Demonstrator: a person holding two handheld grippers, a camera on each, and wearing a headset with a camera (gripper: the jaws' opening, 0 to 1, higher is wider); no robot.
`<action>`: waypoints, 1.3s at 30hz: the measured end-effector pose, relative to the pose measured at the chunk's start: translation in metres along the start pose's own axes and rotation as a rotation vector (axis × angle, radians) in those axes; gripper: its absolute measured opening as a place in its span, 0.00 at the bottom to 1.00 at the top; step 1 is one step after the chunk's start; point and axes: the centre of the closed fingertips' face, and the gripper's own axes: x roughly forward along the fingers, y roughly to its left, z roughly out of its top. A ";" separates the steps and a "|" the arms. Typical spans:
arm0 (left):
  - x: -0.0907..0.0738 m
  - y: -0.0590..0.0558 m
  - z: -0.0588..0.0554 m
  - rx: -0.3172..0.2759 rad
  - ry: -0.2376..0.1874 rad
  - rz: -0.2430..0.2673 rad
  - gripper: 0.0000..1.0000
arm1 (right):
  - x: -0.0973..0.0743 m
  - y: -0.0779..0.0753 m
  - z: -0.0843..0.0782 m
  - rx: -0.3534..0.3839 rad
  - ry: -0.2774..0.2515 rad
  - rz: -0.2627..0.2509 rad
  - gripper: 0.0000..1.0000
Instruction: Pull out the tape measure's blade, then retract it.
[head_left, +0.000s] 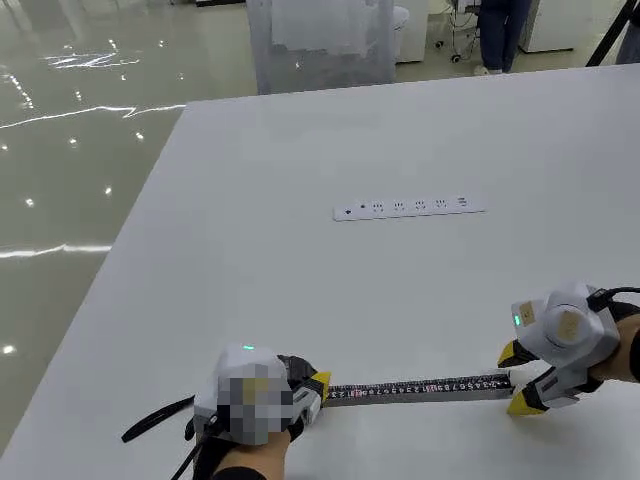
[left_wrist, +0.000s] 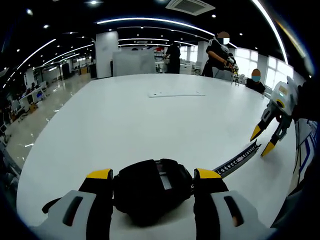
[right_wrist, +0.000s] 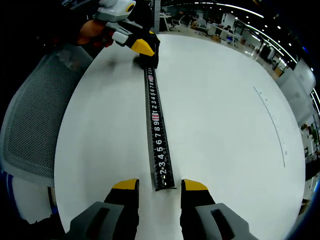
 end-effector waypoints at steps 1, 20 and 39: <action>0.000 0.001 0.000 0.000 0.000 0.002 0.61 | 0.000 -0.001 0.001 0.009 -0.002 0.001 0.28; -0.002 0.001 -0.002 -0.025 0.010 -0.016 0.59 | 0.003 0.002 -0.005 0.024 0.023 0.002 0.11; -0.001 0.002 -0.003 0.016 0.041 -0.024 0.55 | 0.004 0.002 -0.005 0.067 0.065 -0.009 0.04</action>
